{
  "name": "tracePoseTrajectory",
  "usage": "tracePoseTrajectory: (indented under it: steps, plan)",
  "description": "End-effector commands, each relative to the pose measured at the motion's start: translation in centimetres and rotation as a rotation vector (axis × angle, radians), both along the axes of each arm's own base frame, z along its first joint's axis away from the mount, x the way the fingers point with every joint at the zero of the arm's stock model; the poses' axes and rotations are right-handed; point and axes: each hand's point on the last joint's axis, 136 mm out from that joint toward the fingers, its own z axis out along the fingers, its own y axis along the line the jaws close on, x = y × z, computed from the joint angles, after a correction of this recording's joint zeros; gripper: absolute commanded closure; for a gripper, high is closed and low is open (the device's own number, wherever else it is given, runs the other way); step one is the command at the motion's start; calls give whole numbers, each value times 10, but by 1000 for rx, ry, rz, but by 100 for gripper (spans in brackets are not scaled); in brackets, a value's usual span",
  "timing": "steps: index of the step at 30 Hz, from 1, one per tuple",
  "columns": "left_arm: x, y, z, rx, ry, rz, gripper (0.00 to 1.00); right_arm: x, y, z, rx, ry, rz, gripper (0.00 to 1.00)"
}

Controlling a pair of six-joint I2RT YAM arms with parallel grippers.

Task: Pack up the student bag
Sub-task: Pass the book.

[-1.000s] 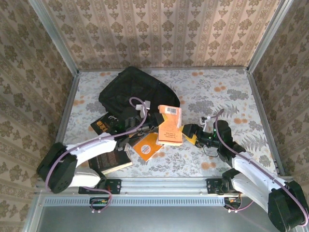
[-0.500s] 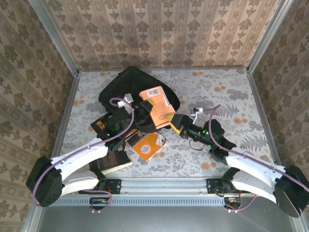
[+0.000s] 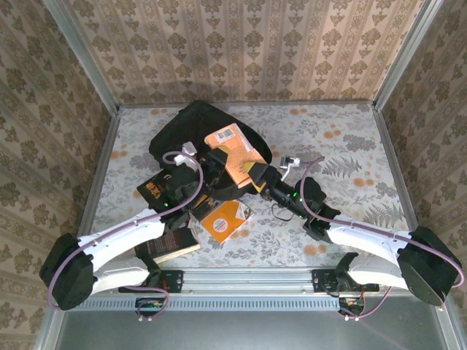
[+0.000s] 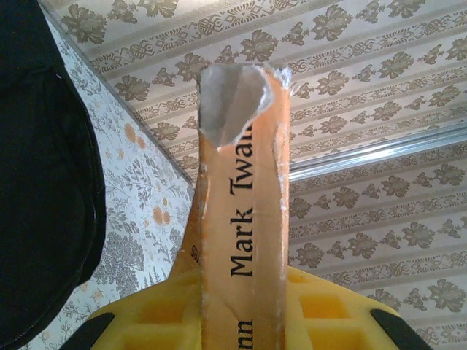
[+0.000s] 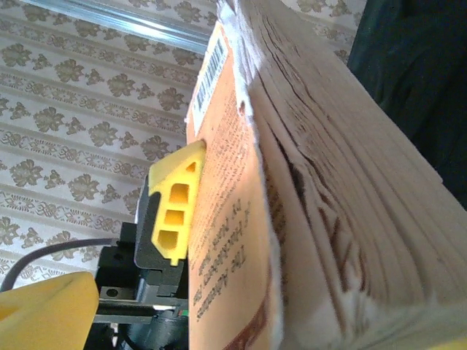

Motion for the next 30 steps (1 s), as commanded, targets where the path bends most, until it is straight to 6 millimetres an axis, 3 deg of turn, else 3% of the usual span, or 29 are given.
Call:
tracePoseTrajectory:
  steps: [1, 3, 7, 18, 23, 30]
  plan:
    - [-2, 11, 47, -68, -96, 37, 100, -2, -24, 3, 2, -22, -99, 0]
    - [-2, 13, 51, -65, -106, 43, 100, -3, -28, -3, 43, 10, -110, 0]
    - [-1, 17, 56, -67, -113, 58, 100, -7, -13, 3, 114, 28, -28, 0]
    - [-2, 18, 61, -85, -115, 56, 100, 2, 19, 42, 181, -76, 1, 1]
    - [-2, 18, 53, -80, -95, 60, 100, 9, 18, 53, 159, -126, -45, 17]
    - [-1, 20, 41, -75, -64, 73, 100, 16, 7, 47, 124, -121, -125, 45]
